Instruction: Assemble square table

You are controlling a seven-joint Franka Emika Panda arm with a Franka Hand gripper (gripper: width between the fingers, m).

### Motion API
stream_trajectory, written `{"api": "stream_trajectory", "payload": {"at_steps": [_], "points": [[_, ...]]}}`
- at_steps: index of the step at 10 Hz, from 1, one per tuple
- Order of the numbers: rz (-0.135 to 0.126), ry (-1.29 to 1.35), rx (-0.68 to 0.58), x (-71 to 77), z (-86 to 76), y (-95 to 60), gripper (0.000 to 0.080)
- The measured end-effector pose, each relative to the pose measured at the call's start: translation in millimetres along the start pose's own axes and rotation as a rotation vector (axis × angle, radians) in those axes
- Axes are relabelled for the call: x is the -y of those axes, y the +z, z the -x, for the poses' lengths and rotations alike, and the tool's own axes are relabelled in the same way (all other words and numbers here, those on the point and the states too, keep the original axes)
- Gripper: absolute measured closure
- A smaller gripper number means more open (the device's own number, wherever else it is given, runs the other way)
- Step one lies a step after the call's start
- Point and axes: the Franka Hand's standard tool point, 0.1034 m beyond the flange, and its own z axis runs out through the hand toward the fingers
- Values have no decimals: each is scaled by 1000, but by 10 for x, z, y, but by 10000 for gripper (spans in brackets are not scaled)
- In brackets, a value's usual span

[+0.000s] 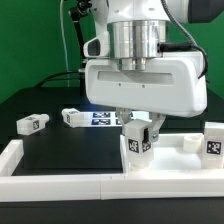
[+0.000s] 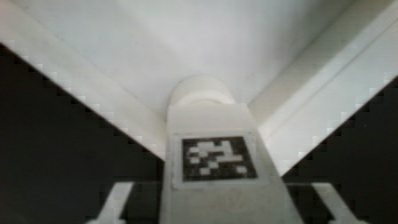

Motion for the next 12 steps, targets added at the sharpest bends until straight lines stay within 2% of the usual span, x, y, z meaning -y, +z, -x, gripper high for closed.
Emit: {"api": "stream_trajectory", "payload": {"at_steps": [1, 2, 3, 4, 5, 6, 7, 8, 9, 10, 11, 12], "points": [[6, 153, 8, -6, 1, -7, 511], [0, 324, 26, -7, -2, -7, 511], [-14, 497, 49, -3, 13, 13, 511], [-39, 657, 75, 5, 25, 24, 511], [-77, 818, 100, 6, 34, 31, 509], [-79, 874, 102, 11, 38, 31, 509], [-78, 845, 100, 9, 38, 32, 509], [-77, 761, 88, 7, 44, 37, 435], [-69, 533, 48, 22, 62, 35, 435], [-65, 323, 28, 45, 58, 21, 238], [-67, 201, 23, 50, 48, 15, 175], [-67, 163, 21, 43, 45, 20, 175]]}}
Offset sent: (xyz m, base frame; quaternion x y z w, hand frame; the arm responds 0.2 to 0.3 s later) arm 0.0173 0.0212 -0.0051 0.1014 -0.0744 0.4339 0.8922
